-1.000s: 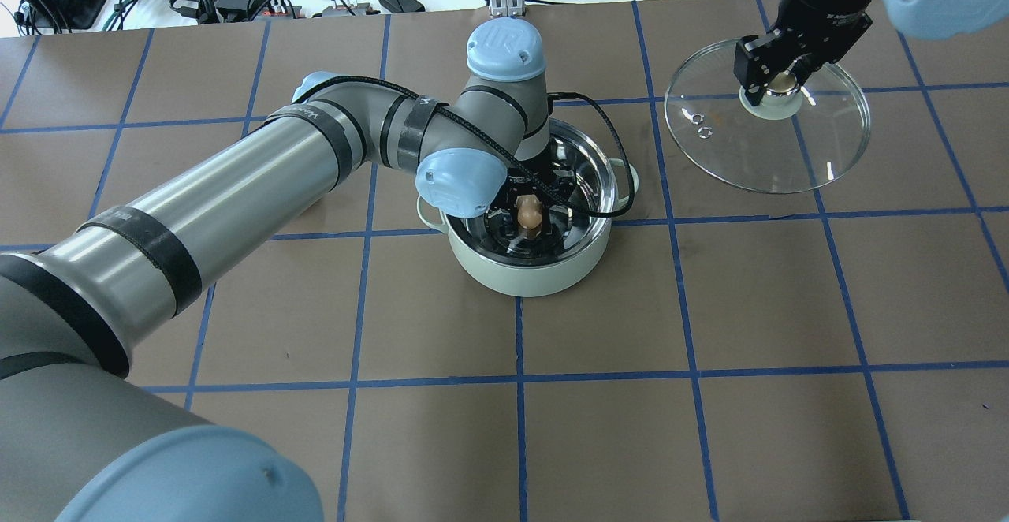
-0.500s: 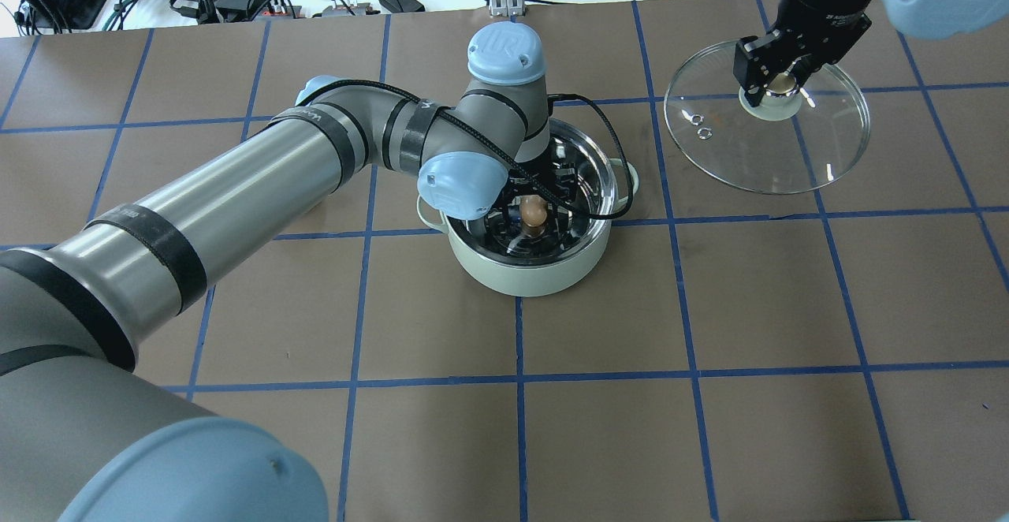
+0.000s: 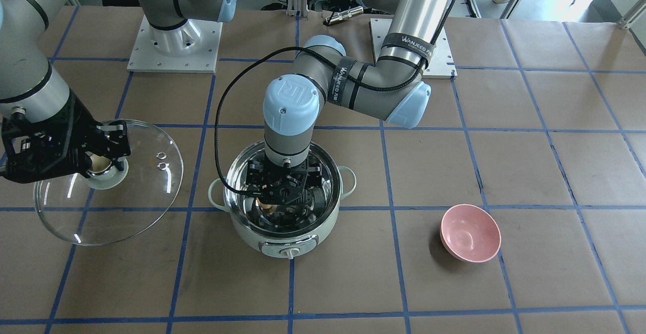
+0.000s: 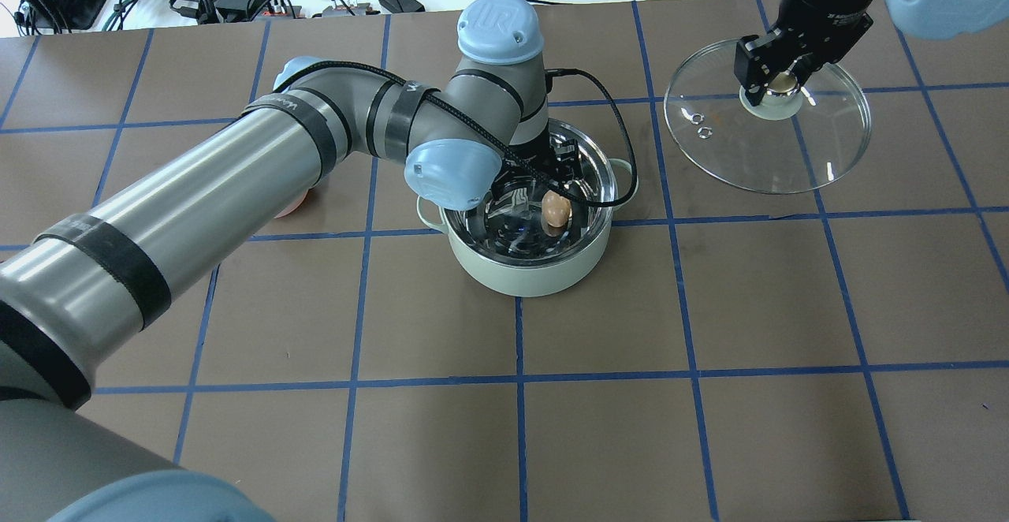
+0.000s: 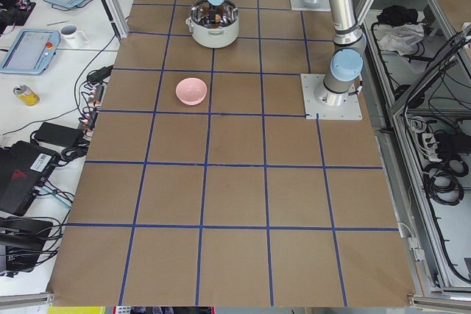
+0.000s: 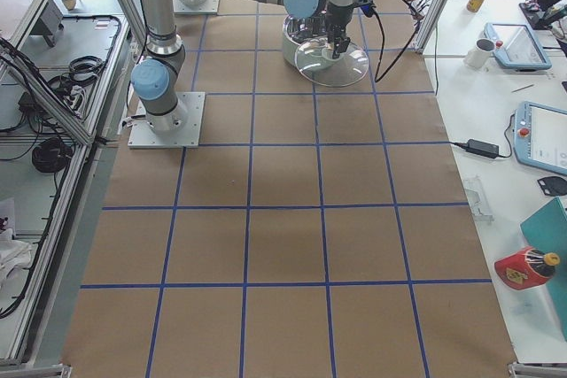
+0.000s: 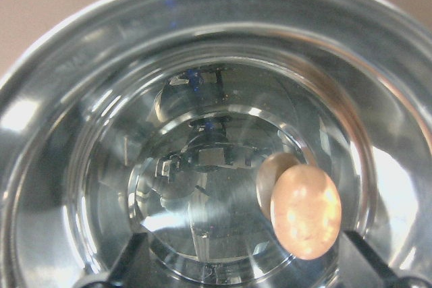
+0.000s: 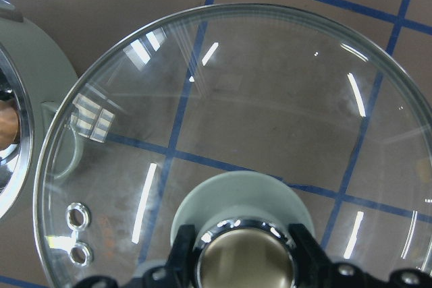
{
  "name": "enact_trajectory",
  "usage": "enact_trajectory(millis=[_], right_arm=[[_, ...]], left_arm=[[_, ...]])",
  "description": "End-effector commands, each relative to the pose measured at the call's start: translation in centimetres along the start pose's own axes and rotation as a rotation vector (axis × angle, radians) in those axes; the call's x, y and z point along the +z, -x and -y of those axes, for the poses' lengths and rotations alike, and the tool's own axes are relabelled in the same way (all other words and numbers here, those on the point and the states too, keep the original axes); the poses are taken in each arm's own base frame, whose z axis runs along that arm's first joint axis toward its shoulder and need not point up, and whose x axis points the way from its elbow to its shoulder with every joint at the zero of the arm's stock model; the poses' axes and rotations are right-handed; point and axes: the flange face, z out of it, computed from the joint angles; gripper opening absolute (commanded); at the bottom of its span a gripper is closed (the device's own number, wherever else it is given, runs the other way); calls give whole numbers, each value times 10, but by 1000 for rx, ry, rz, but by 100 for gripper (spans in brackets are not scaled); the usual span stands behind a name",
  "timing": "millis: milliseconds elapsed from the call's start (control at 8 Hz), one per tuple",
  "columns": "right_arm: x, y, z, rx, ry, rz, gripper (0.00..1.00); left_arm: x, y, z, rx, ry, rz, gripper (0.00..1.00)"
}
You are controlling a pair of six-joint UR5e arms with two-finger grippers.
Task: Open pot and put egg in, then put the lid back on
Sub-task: 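Open the left gripper to release the egg into the pot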
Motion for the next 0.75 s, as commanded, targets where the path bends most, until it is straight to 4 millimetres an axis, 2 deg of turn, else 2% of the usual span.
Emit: enact_trajectory(millis=[0,125,250,375,625], right_arm=[[-9,9,-3,23,-15,-2,0],[-11,15,-2,60,-23,-1,0],[-18,42,0,39,-40,6,0],[-22,83,2,4,-57,6,0],[-24,135,7,13,-100,7,0]], left_arm=[[-63,15,-5,19,-69,20,100],[-89,30,-2,-5,-90,14,100],[-120,50,0,-33,-89,18,100],[-147,83,5,-18,-92,23,100],[-192,157,9,5,-94,37,100]])
